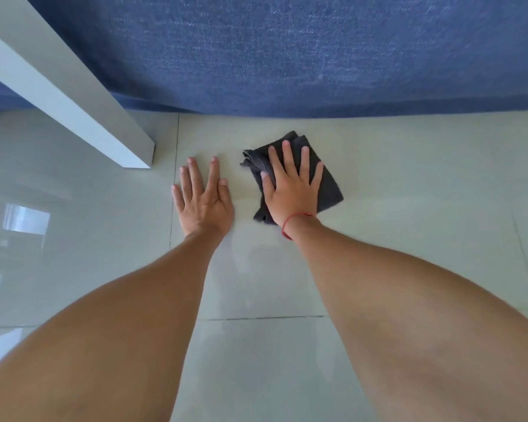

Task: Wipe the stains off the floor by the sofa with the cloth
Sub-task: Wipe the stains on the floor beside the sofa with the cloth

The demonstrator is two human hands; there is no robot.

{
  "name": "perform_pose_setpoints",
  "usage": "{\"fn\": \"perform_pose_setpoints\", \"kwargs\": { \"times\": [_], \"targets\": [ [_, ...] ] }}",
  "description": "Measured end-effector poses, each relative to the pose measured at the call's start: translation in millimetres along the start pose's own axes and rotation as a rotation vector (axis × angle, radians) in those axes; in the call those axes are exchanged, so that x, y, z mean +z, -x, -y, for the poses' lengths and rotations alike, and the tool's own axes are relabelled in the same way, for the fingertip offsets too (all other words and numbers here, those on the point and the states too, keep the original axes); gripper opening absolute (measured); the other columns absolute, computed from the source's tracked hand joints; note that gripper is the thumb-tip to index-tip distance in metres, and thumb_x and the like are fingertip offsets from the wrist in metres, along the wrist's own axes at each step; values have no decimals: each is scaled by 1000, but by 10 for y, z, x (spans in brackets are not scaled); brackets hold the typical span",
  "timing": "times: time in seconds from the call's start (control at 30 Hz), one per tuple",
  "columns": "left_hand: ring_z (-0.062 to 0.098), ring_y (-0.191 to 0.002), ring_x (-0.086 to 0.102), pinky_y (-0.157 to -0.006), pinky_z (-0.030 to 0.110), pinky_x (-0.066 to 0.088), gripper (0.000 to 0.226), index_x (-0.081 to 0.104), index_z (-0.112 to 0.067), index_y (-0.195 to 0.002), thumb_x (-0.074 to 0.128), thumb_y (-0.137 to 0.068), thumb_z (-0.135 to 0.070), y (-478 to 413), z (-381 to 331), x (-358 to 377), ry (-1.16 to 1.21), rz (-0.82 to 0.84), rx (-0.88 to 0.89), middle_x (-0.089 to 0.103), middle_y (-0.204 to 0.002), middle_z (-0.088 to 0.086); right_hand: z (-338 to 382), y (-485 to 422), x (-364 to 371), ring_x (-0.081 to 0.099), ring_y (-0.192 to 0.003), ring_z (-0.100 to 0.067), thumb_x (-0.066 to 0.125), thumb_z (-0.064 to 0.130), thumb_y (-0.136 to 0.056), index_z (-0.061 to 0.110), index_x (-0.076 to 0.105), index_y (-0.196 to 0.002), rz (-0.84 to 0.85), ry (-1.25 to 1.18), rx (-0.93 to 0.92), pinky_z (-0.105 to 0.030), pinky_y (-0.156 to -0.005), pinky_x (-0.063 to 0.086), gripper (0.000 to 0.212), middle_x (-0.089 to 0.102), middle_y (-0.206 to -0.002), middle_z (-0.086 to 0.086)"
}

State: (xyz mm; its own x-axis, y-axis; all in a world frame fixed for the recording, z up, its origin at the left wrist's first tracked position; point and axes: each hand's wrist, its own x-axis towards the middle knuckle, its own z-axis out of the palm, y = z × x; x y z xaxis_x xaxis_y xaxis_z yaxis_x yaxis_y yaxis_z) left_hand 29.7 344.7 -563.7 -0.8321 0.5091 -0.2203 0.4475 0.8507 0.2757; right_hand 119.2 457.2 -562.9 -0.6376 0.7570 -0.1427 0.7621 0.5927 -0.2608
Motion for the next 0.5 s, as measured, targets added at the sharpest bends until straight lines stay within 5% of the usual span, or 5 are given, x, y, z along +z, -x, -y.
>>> {"fn": "perform_pose_setpoints", "kwargs": {
  "times": [0.17,0.5],
  "targets": [
    [23,-151,-4,-121,43,-2,54,8,-31,-155,17,-103,-40,34,57,-127,31,-10,31,-2,-164,7,-375,284,-118,3,-150,-21,27,44,-100,35,20,-150,53,29,-103,-49,-120,-1,51,10,-161,12],
    [22,-150,-11,-120,45,-8,54,2,-38,-153,16,-101,-39,-12,254,-98,11,15,-155,-12,-163,8,-504,-11,-168,-5,-150,-26,24,46,-98,35,16,-150,-11,10,191,-57,-117,-6,54,3,-162,9]
  ]
}}
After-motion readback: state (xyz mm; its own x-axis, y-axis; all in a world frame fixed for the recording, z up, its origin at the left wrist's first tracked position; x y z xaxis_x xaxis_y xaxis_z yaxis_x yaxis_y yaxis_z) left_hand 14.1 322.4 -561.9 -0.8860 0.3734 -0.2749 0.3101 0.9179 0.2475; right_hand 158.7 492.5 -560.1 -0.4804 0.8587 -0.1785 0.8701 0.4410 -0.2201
